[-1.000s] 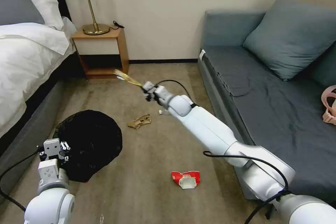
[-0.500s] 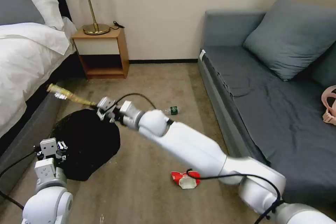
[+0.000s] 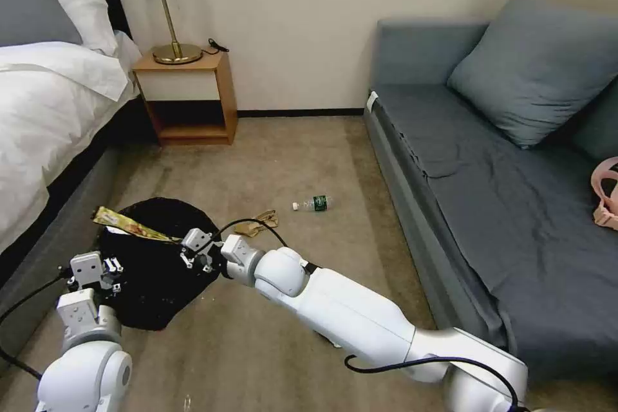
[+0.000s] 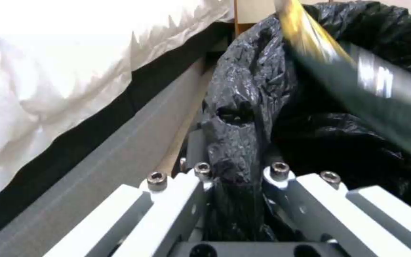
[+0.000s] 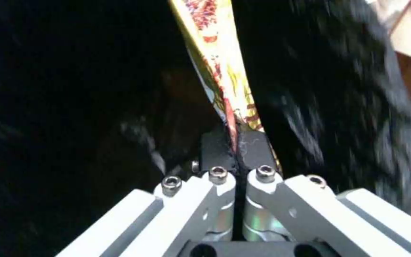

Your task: Pick up the trash bin, then pick up the garbage on the floor and place it into the trash bin.

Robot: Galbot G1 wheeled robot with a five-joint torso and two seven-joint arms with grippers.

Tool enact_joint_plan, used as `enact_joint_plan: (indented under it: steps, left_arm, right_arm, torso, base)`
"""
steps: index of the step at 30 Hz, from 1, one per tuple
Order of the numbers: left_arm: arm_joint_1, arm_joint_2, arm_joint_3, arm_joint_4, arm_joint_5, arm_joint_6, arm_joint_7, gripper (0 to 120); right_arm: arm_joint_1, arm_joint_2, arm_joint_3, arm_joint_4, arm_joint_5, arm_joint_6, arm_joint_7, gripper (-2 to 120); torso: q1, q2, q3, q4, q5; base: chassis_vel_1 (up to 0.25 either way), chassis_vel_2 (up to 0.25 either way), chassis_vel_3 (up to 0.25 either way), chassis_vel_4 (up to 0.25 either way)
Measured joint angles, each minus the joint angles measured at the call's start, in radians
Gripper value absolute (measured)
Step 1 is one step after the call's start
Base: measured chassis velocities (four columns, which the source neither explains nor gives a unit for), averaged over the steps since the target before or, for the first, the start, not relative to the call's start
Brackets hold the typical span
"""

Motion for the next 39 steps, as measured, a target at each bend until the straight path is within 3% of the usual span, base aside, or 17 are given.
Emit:
enact_joint_plan:
  steps: [7, 10, 12, 17, 31, 39]
  left_arm:
    - [-0.002, 0.000, -0.008, 0.001, -0.014, 0.001, 0.002, 4]
    - [-0.002, -0.001, -0.007, 0.003, -0.014, 0.001, 0.002, 4]
    - [-0.003, -0.005, -0.004, 0.003, -0.014, 0.002, 0.003, 4]
    - [-0.003, -0.004, -0.004, 0.006, -0.014, 0.002, 0.004, 4]
    - [-0.007, 0.002, -0.004, 0.052, -0.014, -0.006, 0.005, 4]
    - [-0.012, 0.004, -0.004, 0.060, -0.040, -0.007, -0.001, 4]
  right_arm:
    - [-0.027, 0.003, 0.016, -0.040, -0.041, -0.002, 0.015, 2]
    - [-0.028, 0.002, 0.020, -0.044, -0.044, -0.002, 0.019, 12]
    - [-0.024, -0.003, 0.024, -0.044, -0.043, -0.002, 0.019, 25]
    - [-0.022, -0.009, 0.026, -0.040, -0.043, -0.002, 0.018, 39]
    - [-0.031, -0.026, 0.026, 0.034, -0.031, -0.016, 0.021, 93]
    - [-0.035, -0.026, 0.045, 0.059, -0.032, -0.018, 0.029, 100]
  torso:
    - [0.000, 0.000, 0.000, 0.0001, 0.0000]
    - [0.000, 0.000, 0.000, 0.0001, 0.0000]
    - [0.000, 0.000, 0.000, 0.0001, 0.0000]
    - [0.000, 0.000, 0.000, 0.0001, 0.0000]
    - [0.000, 0.000, 0.000, 0.0001, 0.0000]
    - [0.000, 0.000, 0.000, 0.0002, 0.0000]
  base:
    - [0.000, 0.000, 0.000, 0.000]
    - [0.000, 0.000, 0.000, 0.000]
    - [0.000, 0.000, 0.000, 0.000]
    - [0.000, 0.000, 0.000, 0.000]
    - [0.000, 0.000, 0.000, 0.000]
    - [0.000, 0.000, 0.000, 0.000]
